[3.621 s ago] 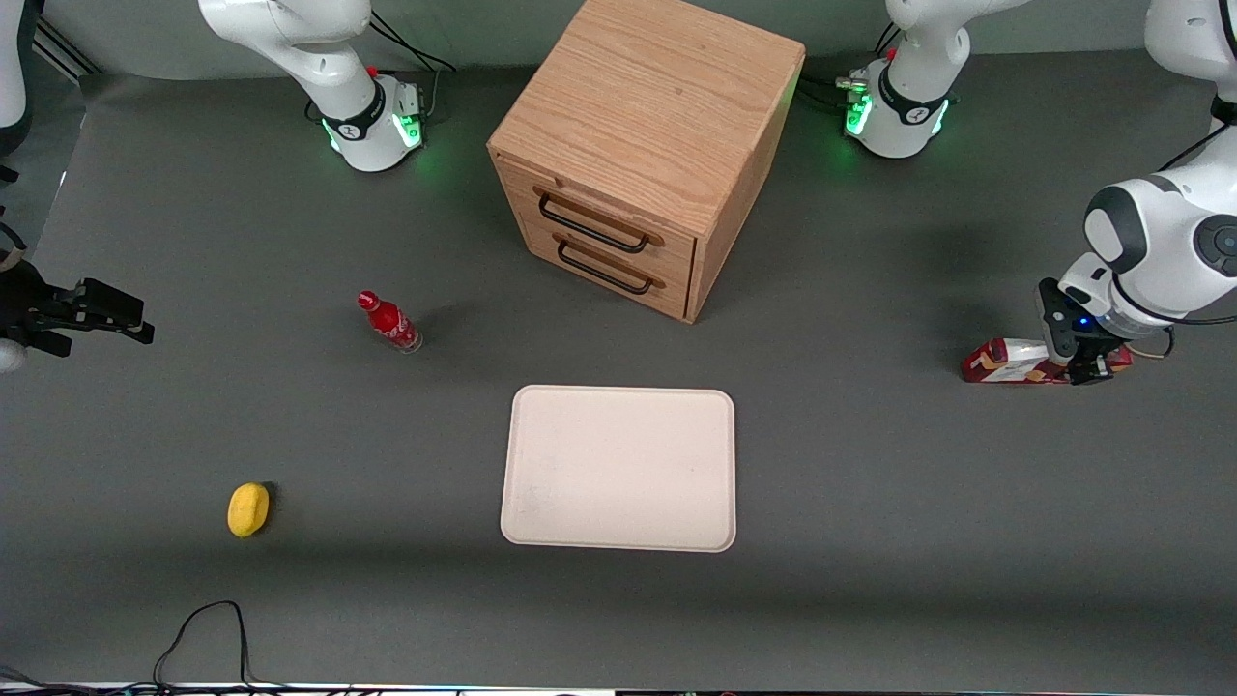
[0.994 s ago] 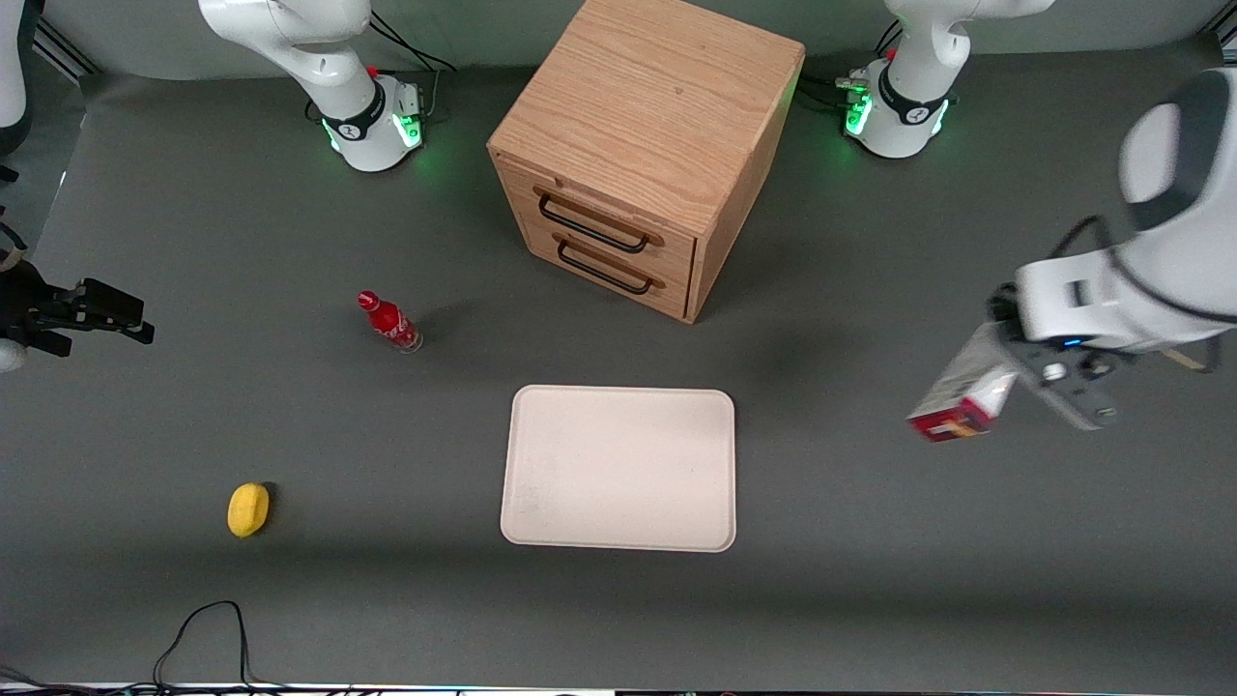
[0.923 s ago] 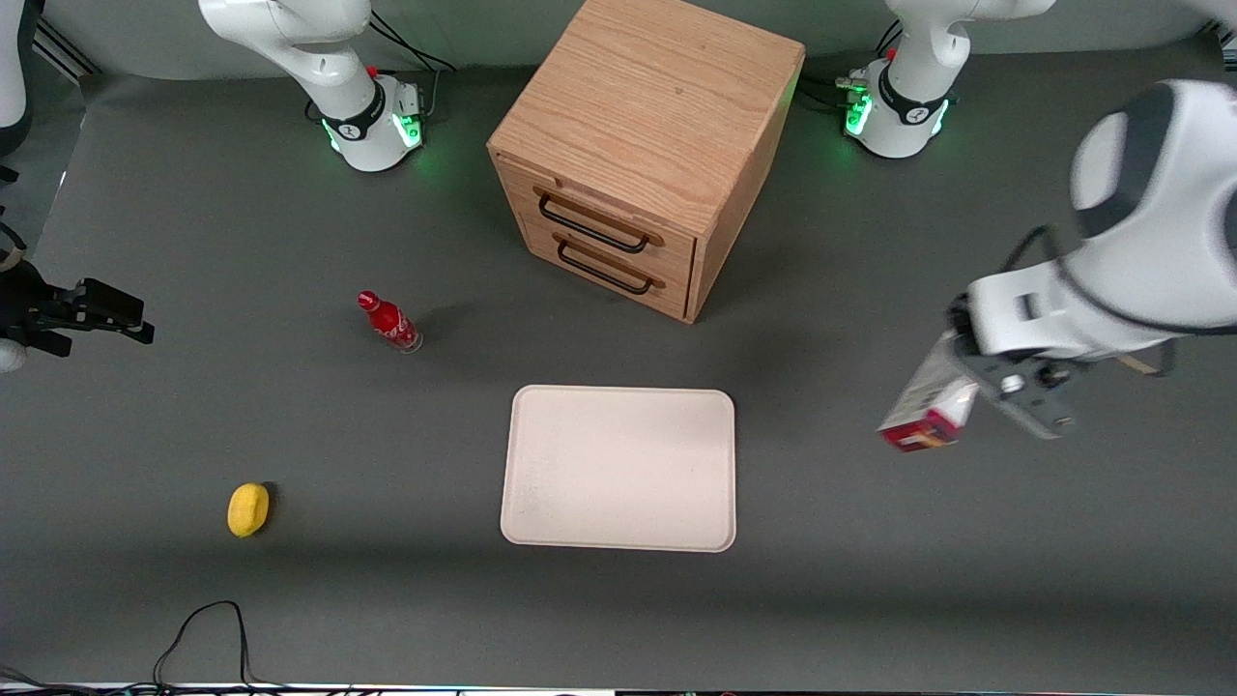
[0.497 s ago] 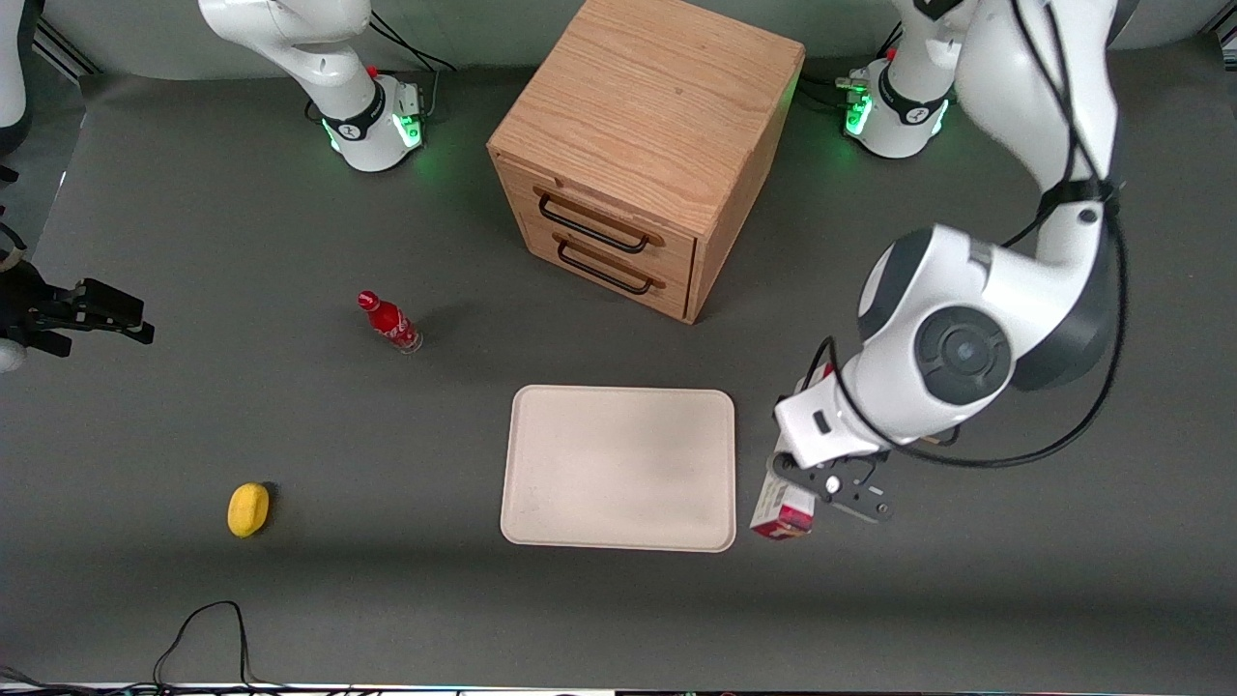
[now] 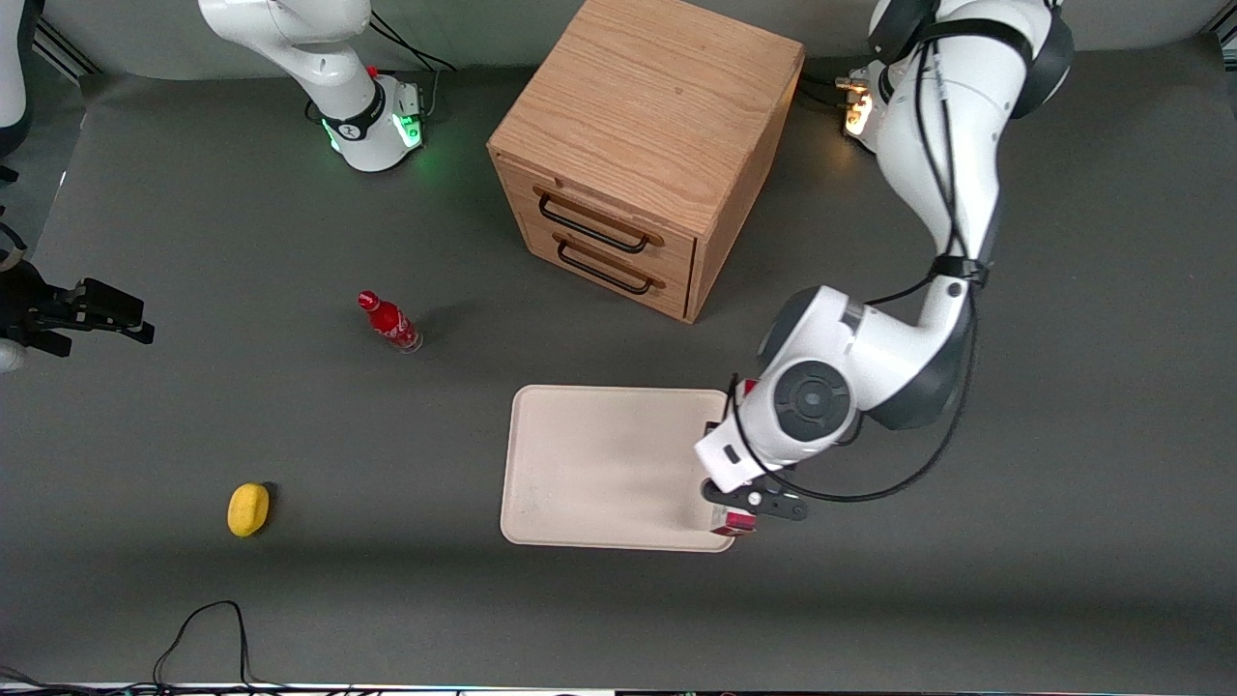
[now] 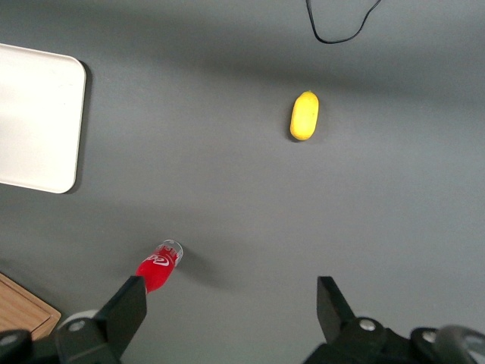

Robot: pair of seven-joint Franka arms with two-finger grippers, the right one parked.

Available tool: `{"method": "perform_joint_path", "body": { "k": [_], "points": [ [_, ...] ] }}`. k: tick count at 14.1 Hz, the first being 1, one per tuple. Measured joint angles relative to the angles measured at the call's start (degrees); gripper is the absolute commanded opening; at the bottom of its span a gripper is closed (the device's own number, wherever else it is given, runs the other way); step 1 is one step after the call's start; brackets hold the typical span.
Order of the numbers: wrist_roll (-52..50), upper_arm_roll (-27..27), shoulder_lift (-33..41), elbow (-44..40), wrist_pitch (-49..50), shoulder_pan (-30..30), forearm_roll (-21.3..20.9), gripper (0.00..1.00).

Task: Place red cookie box on tray
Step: 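Carry the box to the white tray and lower it onto the tray, then open the left gripper to release the box on the tray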

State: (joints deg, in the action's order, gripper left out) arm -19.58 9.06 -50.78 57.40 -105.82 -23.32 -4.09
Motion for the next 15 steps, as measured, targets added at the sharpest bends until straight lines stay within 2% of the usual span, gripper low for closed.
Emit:
{"method": "perform_joint_path", "body": {
  "k": [4, 11, 12, 13, 15],
  "points": [
    [-5.18, -1.26, -3.33, -0.19, -2.56, -3.36, -2.79, 0.0],
    [-6.97, -2.18, -5.8, -0.22, -5.54, -3.48, -3.12, 0.0],
    [-7.1, -2.18, -5.93, -0.22, -5.64, -3.48, -3.13, 0.1],
    [-7.13, -2.18, -6.0, -0.22, -5.65, -3.48, -3.14, 0.99],
    [-7.14, -2.18, -6.06, -0.22, -5.66, -3.49, -3.66, 1.0]
  ]
}}
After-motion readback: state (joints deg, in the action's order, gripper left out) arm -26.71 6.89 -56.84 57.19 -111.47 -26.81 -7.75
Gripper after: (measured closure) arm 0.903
